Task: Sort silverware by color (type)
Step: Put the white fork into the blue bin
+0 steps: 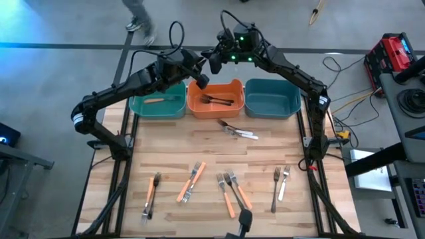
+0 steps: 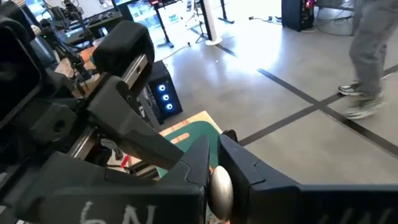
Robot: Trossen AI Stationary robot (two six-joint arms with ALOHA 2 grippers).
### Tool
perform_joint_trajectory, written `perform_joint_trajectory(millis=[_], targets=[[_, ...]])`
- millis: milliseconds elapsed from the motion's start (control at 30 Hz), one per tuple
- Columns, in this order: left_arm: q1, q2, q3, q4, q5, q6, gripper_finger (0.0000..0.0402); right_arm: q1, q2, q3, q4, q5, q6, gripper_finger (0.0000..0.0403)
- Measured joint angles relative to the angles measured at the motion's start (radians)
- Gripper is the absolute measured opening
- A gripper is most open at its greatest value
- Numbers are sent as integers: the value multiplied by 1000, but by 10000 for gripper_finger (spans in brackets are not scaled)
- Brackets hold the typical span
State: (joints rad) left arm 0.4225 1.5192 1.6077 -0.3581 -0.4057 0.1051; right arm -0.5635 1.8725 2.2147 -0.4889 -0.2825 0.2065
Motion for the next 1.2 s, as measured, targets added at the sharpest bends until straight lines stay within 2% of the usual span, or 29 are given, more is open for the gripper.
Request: perform_joint_trajectory(millis=[233, 433, 533, 633, 900, 1033, 1200], targets=[[0, -12, 0, -1, 30, 1, 82, -21, 0, 0, -28, 31, 0, 13], [6, -50, 0, -23, 29, 37, 136, -77, -4, 0, -148, 143, -35, 13], [14, -81, 0, -38, -4, 66, 153, -111, -12, 0, -240, 213, -49, 13], [32, -112, 0, -71, -56, 79, 159, -139, -27, -1, -344, 279, -51, 13], [100, -211, 0, -139, -56, 109, 155, -163, -113, -27, -495, 411, -51, 13], [129, -255, 0, -167, -19, 132, 155, -174, -183, -115, -489, 434, -28, 13], [151, -298, -21, -183, 56, 140, 155, -191, -321, -357, -370, 451, 27, 13]])
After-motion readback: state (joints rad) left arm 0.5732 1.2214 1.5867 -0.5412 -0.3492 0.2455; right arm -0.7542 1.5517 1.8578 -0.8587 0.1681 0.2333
